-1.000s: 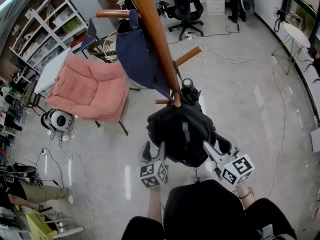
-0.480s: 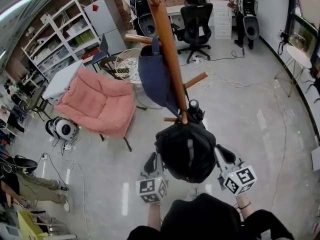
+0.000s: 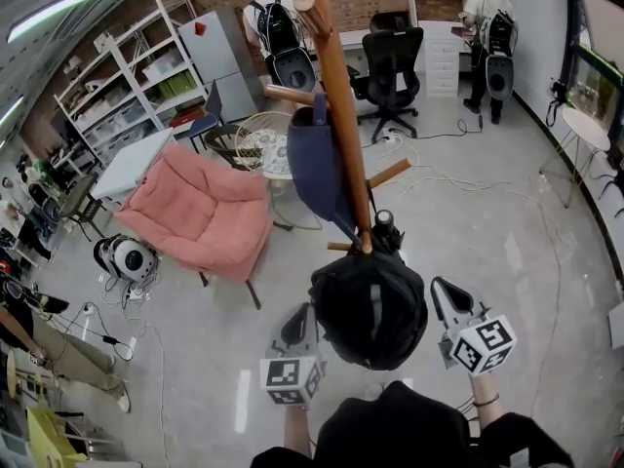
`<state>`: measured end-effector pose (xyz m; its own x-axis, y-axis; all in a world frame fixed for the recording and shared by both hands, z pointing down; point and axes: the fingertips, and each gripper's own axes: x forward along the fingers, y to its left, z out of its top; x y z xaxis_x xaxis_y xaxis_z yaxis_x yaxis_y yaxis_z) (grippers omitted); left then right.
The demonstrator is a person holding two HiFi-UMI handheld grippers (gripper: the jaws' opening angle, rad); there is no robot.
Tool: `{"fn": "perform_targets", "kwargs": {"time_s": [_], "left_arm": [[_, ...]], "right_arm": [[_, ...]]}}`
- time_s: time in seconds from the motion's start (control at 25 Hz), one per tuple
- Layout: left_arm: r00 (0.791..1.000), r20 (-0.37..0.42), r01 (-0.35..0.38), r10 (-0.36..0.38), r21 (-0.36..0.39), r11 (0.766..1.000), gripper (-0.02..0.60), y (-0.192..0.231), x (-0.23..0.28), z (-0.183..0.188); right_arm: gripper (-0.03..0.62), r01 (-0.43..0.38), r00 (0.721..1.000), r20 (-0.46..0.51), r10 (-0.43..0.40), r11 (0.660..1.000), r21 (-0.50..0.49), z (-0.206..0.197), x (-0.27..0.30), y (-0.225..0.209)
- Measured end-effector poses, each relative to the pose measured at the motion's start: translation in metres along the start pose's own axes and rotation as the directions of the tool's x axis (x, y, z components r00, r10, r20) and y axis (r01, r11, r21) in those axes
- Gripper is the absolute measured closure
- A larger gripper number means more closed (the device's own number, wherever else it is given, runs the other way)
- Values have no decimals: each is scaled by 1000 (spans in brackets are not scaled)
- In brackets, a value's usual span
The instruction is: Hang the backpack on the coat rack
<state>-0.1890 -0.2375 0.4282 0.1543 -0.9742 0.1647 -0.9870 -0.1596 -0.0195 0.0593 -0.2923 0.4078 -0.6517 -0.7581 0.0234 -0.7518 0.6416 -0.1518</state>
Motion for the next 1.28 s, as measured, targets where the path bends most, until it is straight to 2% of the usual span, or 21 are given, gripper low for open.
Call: {"fn": "perform_targets", "kwargs": {"time_s": [0.44,1.28], "left_arm": [[1000,24,17,-17,20,1000,566,10,-6,18],[999,32,7,-9,35,999,566,4,-5,21]], "right_arm": [[580,9,1000,18,-9,1000,-25,30,-10,-15],[581,-7,1000,22,9,997,-71,34,-10,-16]]}}
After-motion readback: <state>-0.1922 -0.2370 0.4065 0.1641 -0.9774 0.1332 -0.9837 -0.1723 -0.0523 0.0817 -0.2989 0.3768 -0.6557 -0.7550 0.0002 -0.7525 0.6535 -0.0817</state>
